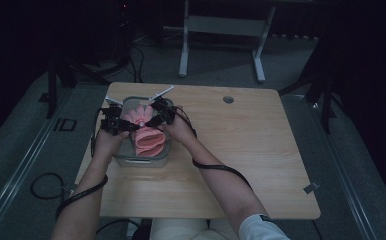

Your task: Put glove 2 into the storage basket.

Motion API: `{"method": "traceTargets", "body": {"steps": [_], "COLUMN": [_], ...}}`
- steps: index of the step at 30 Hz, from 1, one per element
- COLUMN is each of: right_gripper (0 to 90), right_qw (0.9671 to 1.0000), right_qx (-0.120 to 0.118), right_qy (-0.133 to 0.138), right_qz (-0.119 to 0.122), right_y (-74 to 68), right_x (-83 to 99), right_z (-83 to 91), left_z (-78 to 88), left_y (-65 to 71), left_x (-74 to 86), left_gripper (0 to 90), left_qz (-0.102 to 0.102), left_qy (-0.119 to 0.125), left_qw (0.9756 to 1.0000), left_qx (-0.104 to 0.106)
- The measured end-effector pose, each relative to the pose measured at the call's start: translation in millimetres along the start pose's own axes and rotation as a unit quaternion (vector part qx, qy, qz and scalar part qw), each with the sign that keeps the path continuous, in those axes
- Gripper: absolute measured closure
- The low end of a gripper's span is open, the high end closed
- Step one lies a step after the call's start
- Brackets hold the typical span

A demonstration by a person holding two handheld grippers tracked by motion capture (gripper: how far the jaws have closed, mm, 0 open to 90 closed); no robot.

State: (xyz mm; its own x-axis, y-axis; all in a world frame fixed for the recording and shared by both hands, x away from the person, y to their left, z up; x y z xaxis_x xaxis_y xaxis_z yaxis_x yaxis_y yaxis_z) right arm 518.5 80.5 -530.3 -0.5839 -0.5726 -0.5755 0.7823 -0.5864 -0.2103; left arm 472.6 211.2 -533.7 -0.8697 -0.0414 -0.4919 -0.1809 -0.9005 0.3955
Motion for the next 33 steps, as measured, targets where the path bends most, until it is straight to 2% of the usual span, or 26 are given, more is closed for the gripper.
{"method": "traceTargets", "body": {"steps": [2, 4, 7, 12, 15, 19, 21, 23, 26, 29, 33], "right_gripper": [56.1, 55.4, 54.4, 53.3, 54.3, 57.0, 57.1, 56.6, 56.4, 54.7, 52.8], "right_qw": [1.0, 1.0, 0.9999, 0.9996, 0.9994, 0.9995, 0.9996, 0.9994, 0.9991, 0.9989, 0.9984], "right_qx": [0.001, 0.002, 0.016, 0.024, 0.029, 0.013, 0.006, -0.001, -0.007, -0.012, -0.017], "right_qy": [0.002, 0.004, -0.001, 0.001, -0.001, 0.006, 0.015, 0.025, 0.032, 0.043, 0.051], "right_qz": [-0.001, -0.006, 0.0, -0.012, -0.02, -0.027, -0.023, -0.024, -0.026, -0.017, -0.018], "right_y": [2.0, 4.8, 5.7, 10.0, 10.3, 8.0, 6.1, 5.0, 3.7, -0.8, -3.0], "right_x": [-1.0, -2.0, -2.5, -2.2, -1.0, -2.1, -4.8, -8.0, -11.2, -14.3, -17.6], "right_z": [0.3, 1.4, 1.5, 2.1, 0.2, 2.2, 6.5, 11.2, 17.1, 23.9, 30.1], "left_z": [0.9, 0.3, -0.3, -2.7, -4.7, -1.4, 2.8, 7.6, 12.1, 17.9, 26.7], "left_y": [-1.1, -0.9, 0.5, 0.5, 1.6, 0.2, -0.6, -0.8, 0.1, 1.1, 4.6], "left_x": [-1.1, -1.3, -2.1, -0.9, -0.9, -2.2, -4.5, -7.1, -9.4, -11.4, -13.4], "left_gripper": [54.7, 54.0, 54.0, 54.0, 54.1, 53.7, 51.6, 49.9, 49.5, 48.0, 48.0], "left_qz": [-0.004, -0.004, -0.01, -0.015, -0.024, -0.013, -0.006, -0.01, -0.013, -0.016, -0.023], "left_qy": [0.008, 0.01, 0.01, 0.007, 0.003, 0.012, 0.022, 0.029, 0.031, 0.042, 0.058], "left_qw": [0.9999, 0.9999, 0.9998, 0.9994, 0.9983, 0.9989, 0.999, 0.9986, 0.9986, 0.998, 0.9972], "left_qx": [-0.007, -0.005, -0.012, -0.031, -0.052, -0.042, -0.038, -0.043, -0.041, -0.044, -0.041]}}
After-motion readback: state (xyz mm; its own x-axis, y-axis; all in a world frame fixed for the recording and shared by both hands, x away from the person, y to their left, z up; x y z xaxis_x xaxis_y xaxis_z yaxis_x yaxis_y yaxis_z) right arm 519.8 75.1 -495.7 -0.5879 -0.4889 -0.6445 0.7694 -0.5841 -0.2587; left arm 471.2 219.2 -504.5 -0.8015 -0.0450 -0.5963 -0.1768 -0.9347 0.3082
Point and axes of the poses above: each handheld gripper's, and its own axes: z roughly backward along the jaws, x roughly out of its underside, y roughly to its right, the point moved 6 cm from there along -z, roughly forward along the jaws, and after that the axes turned 2 degrees about z, right-handed, at the moved point
